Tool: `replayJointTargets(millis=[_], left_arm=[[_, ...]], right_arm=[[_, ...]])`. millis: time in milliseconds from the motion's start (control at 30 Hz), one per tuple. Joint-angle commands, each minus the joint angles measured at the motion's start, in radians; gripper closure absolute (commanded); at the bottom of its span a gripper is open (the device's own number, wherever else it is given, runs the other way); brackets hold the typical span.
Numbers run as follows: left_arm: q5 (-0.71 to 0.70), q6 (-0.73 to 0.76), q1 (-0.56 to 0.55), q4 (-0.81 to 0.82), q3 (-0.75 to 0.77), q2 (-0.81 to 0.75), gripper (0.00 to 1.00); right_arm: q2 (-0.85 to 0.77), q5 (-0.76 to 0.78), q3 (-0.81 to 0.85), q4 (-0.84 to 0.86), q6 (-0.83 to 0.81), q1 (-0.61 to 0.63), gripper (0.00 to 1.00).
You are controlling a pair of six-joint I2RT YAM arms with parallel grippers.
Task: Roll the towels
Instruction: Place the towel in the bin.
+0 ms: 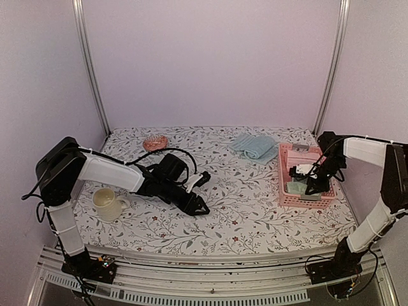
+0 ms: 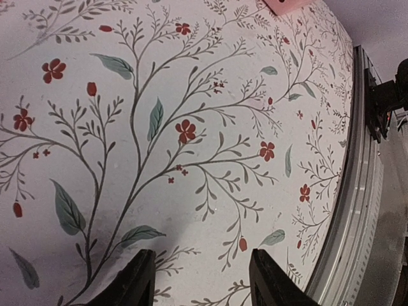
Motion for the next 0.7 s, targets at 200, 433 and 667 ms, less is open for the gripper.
replayJointTargets(millis=[200, 433, 667], left_arm=[[0.004, 0.013, -0.009, 0.013, -0.015, 0.008, 0.48], [0.002, 0.021, -0.008, 0.002, -0.014, 0.007, 0.48], [0.014, 0.030, -0.008, -0.007, 0.017, 0.032, 0.48]], right_arm=[[0.248, -0.085, 0.221, -0.262, 0.024, -0.055, 0.83], [0.190, -0.064, 0.248, -0.263, 0.028, -0.055, 0.55], [0.131, -0.027, 0.242, -0.259, 0.029, -0.055, 0.45]])
